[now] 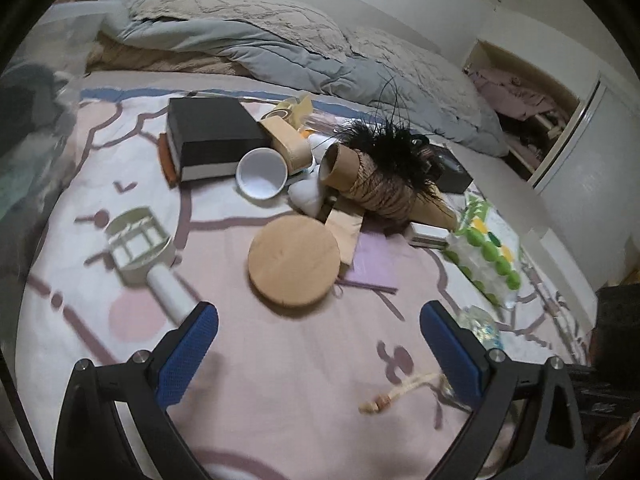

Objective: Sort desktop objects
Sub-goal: 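Grasp the round wooden disc with the left tool while the right tool lowers the pouch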

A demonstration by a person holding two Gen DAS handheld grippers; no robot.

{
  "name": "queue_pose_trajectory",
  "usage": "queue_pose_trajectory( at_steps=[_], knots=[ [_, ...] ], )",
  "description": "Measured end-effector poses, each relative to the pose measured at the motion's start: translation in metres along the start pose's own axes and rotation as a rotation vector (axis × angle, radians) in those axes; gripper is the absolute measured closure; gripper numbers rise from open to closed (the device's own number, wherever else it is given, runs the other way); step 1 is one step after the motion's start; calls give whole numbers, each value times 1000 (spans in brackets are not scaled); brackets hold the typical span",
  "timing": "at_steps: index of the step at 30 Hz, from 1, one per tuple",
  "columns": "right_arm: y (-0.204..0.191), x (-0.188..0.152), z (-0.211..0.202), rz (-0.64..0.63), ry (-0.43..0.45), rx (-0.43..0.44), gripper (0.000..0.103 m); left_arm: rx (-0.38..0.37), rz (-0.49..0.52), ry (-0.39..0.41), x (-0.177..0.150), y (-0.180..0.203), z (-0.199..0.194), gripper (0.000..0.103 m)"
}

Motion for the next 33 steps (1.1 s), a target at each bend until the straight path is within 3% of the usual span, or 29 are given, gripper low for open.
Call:
queue_pose_trajectory(
  at_steps=[3, 9, 13, 17, 21, 29, 33],
  knots=[
    [7, 4, -7, 28, 30, -7, 97, 51, 41, -13, 5, 0, 17, 2],
    [34, 13, -22, 135, 102, -79, 97, 71, 45, -52, 9, -7, 44, 3],
    [61, 15, -35, 243, 168, -154, 97, 82, 45, -59, 12, -10, 54, 13],
    [79, 15, -27, 302, 140, -219, 97, 74, 65, -69, 11, -9, 61, 22],
    [78, 17, -9, 283, 86, -229, 97, 70, 80, -65, 10, -8, 62, 34],
    [50, 26, 31, 111, 32, -242, 97, 71, 99, -64, 8, -3, 54, 35],
    [48, 25, 26, 83, 50, -253, 97, 98, 121, -91, 3, 1, 47, 35]
  ],
)
Point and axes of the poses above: each gripper's, at about its wrist camera, not at the fingertips, and z roughly the way its jaws point, y to its right, x to its top, the point moved 2 cm from there along z, roughly the way its jaws point, and after that the axes turned 1 degree about x, right-handed, at the moved point
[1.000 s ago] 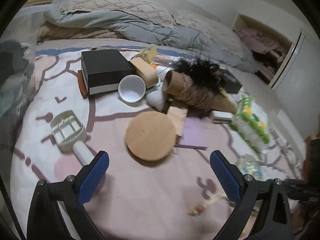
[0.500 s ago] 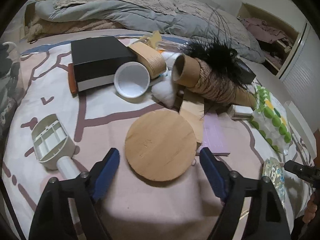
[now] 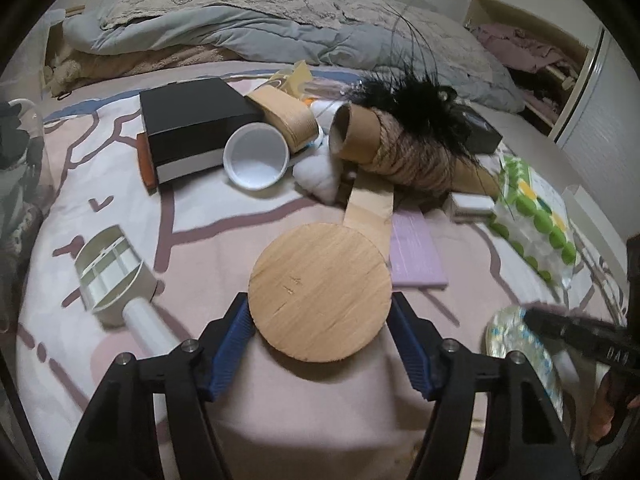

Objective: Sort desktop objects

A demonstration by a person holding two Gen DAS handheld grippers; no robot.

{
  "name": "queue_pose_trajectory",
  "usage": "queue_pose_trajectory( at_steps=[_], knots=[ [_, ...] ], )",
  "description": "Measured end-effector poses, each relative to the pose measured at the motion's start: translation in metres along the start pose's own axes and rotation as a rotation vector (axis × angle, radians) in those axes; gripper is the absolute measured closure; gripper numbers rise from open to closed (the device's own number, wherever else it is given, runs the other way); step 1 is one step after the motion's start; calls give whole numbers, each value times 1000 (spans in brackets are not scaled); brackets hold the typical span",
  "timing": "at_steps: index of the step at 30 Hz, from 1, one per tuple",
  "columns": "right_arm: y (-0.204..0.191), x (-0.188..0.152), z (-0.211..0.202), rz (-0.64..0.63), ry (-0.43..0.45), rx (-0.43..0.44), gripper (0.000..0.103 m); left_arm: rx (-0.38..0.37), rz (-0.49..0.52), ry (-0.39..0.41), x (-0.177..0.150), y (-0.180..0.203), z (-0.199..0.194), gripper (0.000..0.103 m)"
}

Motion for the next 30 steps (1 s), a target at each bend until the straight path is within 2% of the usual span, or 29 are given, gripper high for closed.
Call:
queue_pose_trajectory(
  at_steps=[5, 9, 14, 19, 24, 30],
  knots=[
    [2, 3, -11, -5, 46, -7, 97, 37, 16, -64, -20, 0, -12, 35],
    [-6, -1, -15, -10, 42, 63, 97, 59, 34, -93, -36, 6, -23, 35],
    [-27, -12, -14, -71, 25, 79, 97, 73, 41, -114, -49, 15, -35, 35],
    [-48, -18, -9, -111, 15, 153, 97, 113, 36, -133, -69, 16, -47, 35],
    [-73, -16, 12, -154, -21, 228, 97, 122, 13, -132, -88, 15, -61, 35],
    [-86, -29, 47, -227, -139, 186, 97, 134, -19, -123, -100, 13, -64, 35]
  ],
)
Point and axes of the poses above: each gripper's, at about its wrist camera, not at the fingertips, and z roughly the way its jaws point, y to its right, x to its top, the point moved 2 cm from there along z, roughly the way its jaws point, and after that the axes turned 1 degree about x, right-handed, at the moved point
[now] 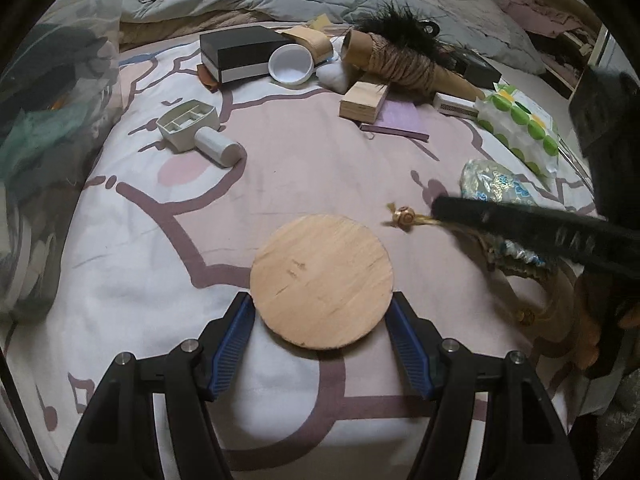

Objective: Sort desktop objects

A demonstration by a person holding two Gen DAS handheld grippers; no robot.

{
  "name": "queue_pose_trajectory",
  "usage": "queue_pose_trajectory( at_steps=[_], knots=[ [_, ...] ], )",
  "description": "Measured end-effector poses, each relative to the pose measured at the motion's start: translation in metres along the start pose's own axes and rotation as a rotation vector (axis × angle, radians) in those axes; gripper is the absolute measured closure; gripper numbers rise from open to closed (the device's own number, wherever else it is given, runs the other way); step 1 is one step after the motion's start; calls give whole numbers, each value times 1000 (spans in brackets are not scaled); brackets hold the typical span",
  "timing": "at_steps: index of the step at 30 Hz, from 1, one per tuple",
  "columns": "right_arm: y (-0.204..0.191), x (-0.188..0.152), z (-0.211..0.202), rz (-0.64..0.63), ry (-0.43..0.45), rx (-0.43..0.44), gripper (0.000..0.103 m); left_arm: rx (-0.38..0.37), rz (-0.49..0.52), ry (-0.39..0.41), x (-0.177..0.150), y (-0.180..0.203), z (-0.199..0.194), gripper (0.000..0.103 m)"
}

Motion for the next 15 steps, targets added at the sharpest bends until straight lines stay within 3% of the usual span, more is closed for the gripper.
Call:
queue_pose_trajectory(
  at_steps=[5, 11, 15],
  knots=[
    [-3, -10, -4, -10, -47, 17, 97, 6, -2, 13, 2, -1, 2, 30],
    [-8, -32, -17, -110, -123, -16, 97, -16, -21, 13, 3, -2, 5, 12],
    [0, -40, -27, -71, -146, -11, 97, -11, -26, 23, 0, -2, 9, 6]
  ],
)
Point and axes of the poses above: each gripper's, at about its wrist camera, not at the fingertips, and z roughly the way its jaws point, y to its right, x to its top, the point moved 2 cm from there along z, roughly the way its jaws point, and after that the axes turned 1 degree about x, right-handed, at the moved point
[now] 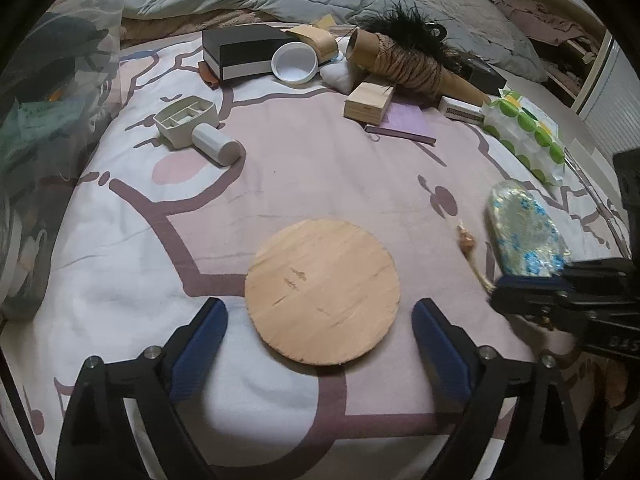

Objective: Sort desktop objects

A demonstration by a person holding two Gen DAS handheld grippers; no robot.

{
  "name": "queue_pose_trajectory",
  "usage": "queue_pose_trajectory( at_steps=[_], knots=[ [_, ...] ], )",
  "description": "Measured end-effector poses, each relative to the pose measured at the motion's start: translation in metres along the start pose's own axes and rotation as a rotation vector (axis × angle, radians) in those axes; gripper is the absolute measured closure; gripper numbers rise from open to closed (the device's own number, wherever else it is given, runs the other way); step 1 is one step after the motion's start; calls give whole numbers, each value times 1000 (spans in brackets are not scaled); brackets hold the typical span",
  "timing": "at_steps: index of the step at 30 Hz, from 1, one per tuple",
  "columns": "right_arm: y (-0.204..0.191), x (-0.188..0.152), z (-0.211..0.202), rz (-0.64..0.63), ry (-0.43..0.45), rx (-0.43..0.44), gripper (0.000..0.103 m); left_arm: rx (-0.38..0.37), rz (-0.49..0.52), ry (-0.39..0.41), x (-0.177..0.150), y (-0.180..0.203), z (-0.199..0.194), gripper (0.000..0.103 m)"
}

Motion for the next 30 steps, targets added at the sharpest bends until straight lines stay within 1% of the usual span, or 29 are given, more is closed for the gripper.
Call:
queue_pose_trajectory(
  at_steps=[3, 5, 7, 9, 11, 12, 13, 15, 17, 20, 22, 23, 25, 28, 30],
  knots=[
    [4, -4, -6, 29, -3, 4, 97, 3, 13, 3, -2, 2, 3, 0],
    [4, -4, -12, 41, 16, 4, 97, 17, 29, 4, -4, 4, 5, 0],
    [4, -2, -23, 53, 69, 17, 97, 15, 29, 6, -4, 3, 5, 0],
    [9, 0, -40, 79, 146, 25, 97, 15, 31, 7, -4, 4, 5, 0],
    [17, 1, -55, 115, 220, 0, 94, 24, 38, 10, -5, 4, 5, 0],
    [22, 0, -64, 137, 265, -15, 80, 29, 42, 12, -5, 5, 5, 0],
    [26, 0, -69, 157, 292, -26, 43, 35, 47, 13, -5, 5, 5, 0],
    [36, -1, -78, 215, 334, -72, 3, 38, 50, 14, -5, 6, 5, 0],
    [43, 0, -81, 245, 345, -97, 3, 37, 49, 15, -5, 6, 5, 0],
    [50, 0, -77, 274, 334, -124, 3, 44, 54, 15, -5, 7, 6, 0],
    [51, 1, -65, 277, 293, -147, 1, 47, 56, 15, -5, 7, 5, 0],
    [50, 2, -55, 273, 255, -166, 0, 47, 56, 15, -4, 7, 5, 0],
    [48, -1, -43, 258, 208, -200, 0, 47, 56, 15, -4, 7, 5, 0],
    [39, -1, -28, 192, 149, -313, 0, 47, 56, 14, -4, 7, 5, 0],
    [30, -3, -19, 121, 121, -404, 0, 47, 56, 15, -4, 7, 5, 0]
  ],
)
Point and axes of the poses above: each gripper's, at about its wrist camera, not at the fingertips, and z roughly the way its jaws point, y to its right, x to its top, the point moved 2 cm from there along z, roughly the way its jaws point, and after that the axes turned 1 degree about x, right-handed, at the moved point
